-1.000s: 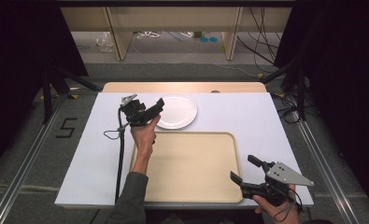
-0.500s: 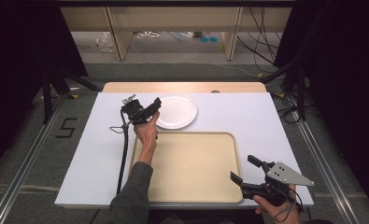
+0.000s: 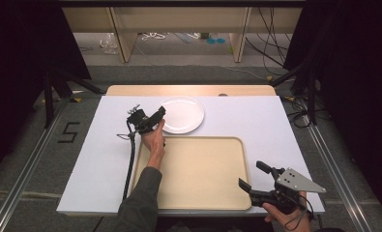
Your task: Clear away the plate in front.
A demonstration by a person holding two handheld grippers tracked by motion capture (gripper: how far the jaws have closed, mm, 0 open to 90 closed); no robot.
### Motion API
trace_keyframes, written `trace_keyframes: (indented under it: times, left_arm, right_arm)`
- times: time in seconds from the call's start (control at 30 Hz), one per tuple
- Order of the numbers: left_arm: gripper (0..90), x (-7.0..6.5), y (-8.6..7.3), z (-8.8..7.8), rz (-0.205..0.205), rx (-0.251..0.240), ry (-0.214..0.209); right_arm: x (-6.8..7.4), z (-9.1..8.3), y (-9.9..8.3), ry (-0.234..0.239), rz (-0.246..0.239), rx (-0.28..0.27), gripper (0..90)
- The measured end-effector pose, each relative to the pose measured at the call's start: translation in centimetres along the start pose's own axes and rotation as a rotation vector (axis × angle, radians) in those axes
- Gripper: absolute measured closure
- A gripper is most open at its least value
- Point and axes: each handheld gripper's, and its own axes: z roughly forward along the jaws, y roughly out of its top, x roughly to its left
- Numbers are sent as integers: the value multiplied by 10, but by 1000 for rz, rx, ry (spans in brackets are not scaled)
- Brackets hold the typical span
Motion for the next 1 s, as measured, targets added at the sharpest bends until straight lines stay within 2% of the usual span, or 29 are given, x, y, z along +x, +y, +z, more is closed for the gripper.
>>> trace_keyframes:
  times: [0.03, 0.13, 0.27, 0.33, 0.37, 0.4, 0.47, 0.5, 0.53, 0.6, 0.73, 0.83, 0.9, 1.0]
  left_arm:
    - [158, 0, 0, 0, 0, 0, 0]
    - [158, 5, 0, 2, -34, 11, 45]
    - [158, 7, -3, 5, -34, 9, 65]
    - [158, 7, -4, 8, -48, 11, 53]
    - [158, 7, -5, 8, -44, 7, 67]
    - [159, 7, -5, 10, -40, 7, 58]
    - [159, 7, -6, 11, -56, 7, 71]
    - [159, 7, -7, 12, -69, 10, 49]
    - [159, 7, -7, 12, -66, 10, 61]
    - [160, 6, -8, 14, -70, 3, 46]
    - [160, 7, -10, 17, -87, 10, 61]
    - [161, 7, -11, 19, -101, 13, 57]
    - [161, 8, -12, 21, -124, 11, 54]
    - [162, 9, -13, 22, -127, 14, 45]
  right_arm:
    - [0, 0, 0, 0, 0, 0, 159]
    - [0, 0, 0, 0, -5, 5, 159]
    - [1, 0, 0, -1, -3, 7, 160]
    - [0, 0, 0, 1, -5, 5, 160]
    - [0, 0, 0, 1, -3, 5, 160]
    - [1, 0, 0, 2, -2, 6, 160]
    - [0, 0, 0, 3, -5, 5, 160]
    - [0, 0, 0, 3, -5, 4, 160]
    - [0, 0, 0, 3, -5, 4, 160]
    - [0, 0, 0, 6, -4, 3, 160]
    - [0, 0, 0, 5, -6, 3, 160]
    - [0, 0, 0, 6, -6, 3, 160]
    - [1, 0, 0, 7, -6, 3, 161]
    - [1, 0, 0, 11, -5, 3, 161]
